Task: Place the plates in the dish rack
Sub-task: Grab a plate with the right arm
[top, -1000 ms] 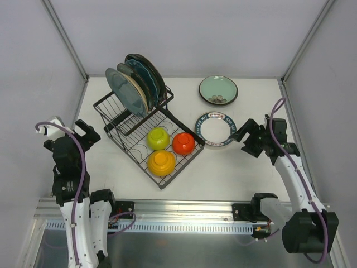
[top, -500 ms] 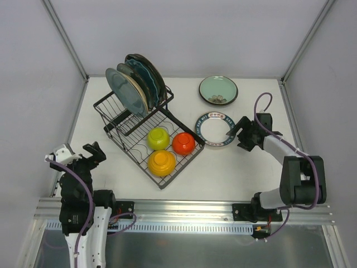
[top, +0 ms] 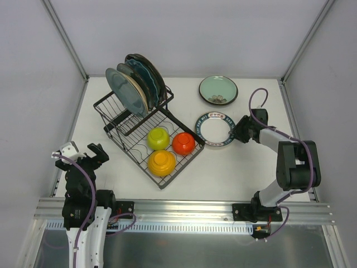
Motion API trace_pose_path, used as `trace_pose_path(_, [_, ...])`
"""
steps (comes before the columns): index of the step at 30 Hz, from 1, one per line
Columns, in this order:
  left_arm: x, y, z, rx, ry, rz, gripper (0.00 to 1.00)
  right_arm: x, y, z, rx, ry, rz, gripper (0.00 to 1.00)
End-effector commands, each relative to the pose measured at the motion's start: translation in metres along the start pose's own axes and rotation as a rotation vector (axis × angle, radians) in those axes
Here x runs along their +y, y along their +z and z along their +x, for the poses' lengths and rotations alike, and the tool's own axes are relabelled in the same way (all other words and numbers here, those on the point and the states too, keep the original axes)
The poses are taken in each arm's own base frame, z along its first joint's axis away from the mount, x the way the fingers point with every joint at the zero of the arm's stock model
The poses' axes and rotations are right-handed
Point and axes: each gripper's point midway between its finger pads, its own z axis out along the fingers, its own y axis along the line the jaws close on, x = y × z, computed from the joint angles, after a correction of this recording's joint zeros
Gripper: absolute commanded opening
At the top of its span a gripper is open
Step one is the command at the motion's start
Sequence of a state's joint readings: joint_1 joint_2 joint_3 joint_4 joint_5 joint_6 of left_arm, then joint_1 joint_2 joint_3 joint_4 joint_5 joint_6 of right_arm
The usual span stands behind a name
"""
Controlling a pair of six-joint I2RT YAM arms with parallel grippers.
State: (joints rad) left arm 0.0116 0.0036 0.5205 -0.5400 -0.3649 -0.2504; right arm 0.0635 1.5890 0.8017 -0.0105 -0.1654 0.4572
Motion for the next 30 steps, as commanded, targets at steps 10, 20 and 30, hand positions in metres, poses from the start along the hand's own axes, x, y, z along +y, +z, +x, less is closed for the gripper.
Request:
trace_pose_path(10, [0.004, -0.015, -0.023, -0.138, -0.061, 0.017, 0.99, -0.023, -0.013, -0.018, -0.075, -0.015, 0.080, 0.05])
trace_pose_path(20, [0.003, -0.015, -0.021, -0.134, -0.058, 0.021, 0.99, -0.044, -0.048, -0.025, -0.130, -0.040, 0.152, 0.01])
trace_pose_path(30, [0.003, -0.015, -0.021, -0.134, -0.057, 0.019, 0.99, -0.009, -0.110, -0.054, -0.265, -0.107, 0.068, 0.00])
